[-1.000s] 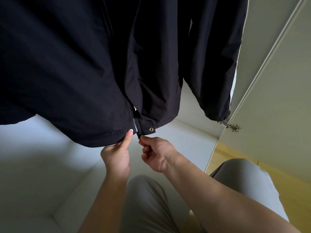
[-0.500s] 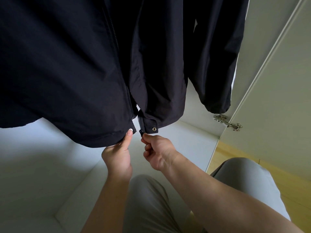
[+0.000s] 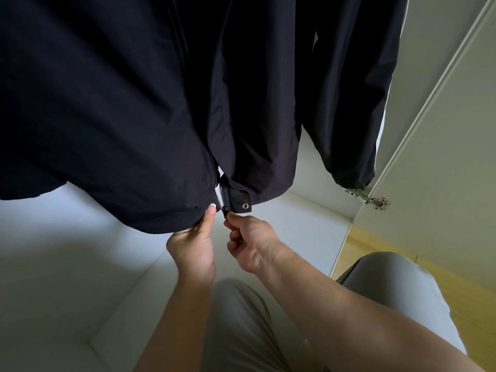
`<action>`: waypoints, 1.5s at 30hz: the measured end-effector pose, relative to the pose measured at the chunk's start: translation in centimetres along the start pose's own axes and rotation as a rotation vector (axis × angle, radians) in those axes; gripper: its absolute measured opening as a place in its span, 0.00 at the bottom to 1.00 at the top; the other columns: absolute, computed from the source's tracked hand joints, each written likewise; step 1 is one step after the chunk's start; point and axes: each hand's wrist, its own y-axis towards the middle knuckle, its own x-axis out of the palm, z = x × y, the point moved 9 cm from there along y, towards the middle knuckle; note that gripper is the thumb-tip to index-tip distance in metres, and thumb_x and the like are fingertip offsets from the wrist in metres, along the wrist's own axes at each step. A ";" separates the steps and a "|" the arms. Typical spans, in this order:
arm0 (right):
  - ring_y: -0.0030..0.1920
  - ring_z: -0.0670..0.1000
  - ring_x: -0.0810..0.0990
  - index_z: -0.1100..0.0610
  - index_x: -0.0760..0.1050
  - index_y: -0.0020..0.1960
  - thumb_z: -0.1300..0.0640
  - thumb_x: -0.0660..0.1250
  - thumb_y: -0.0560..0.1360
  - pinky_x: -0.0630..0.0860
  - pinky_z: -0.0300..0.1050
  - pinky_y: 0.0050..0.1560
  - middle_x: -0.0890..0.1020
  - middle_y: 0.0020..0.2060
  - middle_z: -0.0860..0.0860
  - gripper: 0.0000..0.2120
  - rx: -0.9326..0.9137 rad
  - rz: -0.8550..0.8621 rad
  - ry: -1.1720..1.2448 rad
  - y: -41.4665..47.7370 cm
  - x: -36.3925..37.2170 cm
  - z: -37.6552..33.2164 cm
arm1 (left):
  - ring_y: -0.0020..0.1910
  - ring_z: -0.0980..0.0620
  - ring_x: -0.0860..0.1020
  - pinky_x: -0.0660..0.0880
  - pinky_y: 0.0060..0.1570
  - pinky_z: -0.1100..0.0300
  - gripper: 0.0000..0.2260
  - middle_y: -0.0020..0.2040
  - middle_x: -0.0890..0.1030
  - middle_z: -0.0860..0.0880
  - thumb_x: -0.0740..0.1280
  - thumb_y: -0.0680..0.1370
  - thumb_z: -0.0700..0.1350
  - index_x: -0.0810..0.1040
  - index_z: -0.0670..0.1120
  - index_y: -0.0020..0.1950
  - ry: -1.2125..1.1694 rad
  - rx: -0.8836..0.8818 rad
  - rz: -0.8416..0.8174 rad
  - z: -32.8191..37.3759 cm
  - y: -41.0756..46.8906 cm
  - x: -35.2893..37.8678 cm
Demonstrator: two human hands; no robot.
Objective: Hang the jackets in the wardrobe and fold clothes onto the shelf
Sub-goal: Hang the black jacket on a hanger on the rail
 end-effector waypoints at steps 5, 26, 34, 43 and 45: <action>0.28 0.46 0.67 0.58 0.80 0.46 0.61 0.72 0.76 0.68 0.40 0.28 0.83 0.41 0.51 0.02 0.003 -0.016 0.015 0.1 0.1 0.1 | 0.41 0.65 0.81 0.75 0.46 0.70 0.05 0.40 0.85 0.61 0.78 0.73 0.40 0.84 0.47 0.40 0.007 0.050 0.005 0.6 -0.8 0.2; 0.26 0.45 0.65 0.56 0.77 0.45 0.63 0.70 0.78 0.64 0.38 0.29 0.82 0.38 0.51 0.05 0.072 -0.088 0.087 -0.1 1.3 -0.3 | 0.29 0.53 0.61 0.61 0.32 0.57 0.23 0.25 0.62 0.54 0.77 0.74 0.45 0.67 0.48 0.26 0.411 0.247 -0.167 1.8 0.9 0.6; 0.21 0.44 0.61 0.54 0.74 0.43 0.66 0.64 0.80 0.60 0.37 0.28 0.80 0.38 0.51 0.10 0.120 -0.120 0.081 0.0 1.7 -0.7 | 0.24 0.50 0.55 0.54 0.24 0.64 0.30 0.25 0.52 0.54 0.78 0.74 0.46 0.56 0.54 0.29 0.772 0.534 -0.279 4.2 0.3 1.7; 0.22 0.43 0.62 0.56 0.77 0.46 0.67 0.66 0.79 0.61 0.36 0.29 0.80 0.39 0.52 0.08 0.076 -0.149 0.035 0.5 1.5 -0.8 | 0.33 0.53 0.71 0.64 0.35 0.63 0.08 0.29 0.75 0.53 0.73 0.78 0.44 0.82 0.41 0.42 0.798 0.662 -0.311 4.3 0.7 1.8; 0.25 0.44 0.64 0.58 0.80 0.48 0.65 0.69 0.78 0.63 0.37 0.28 0.81 0.39 0.52 0.03 0.014 -0.140 -0.061 0.5 1.2 -1.3 | 0.32 0.58 0.71 0.64 0.33 0.68 0.08 0.29 0.72 0.57 0.72 0.78 0.44 0.79 0.44 0.40 0.788 0.621 -0.317 4.4 0.9 1.9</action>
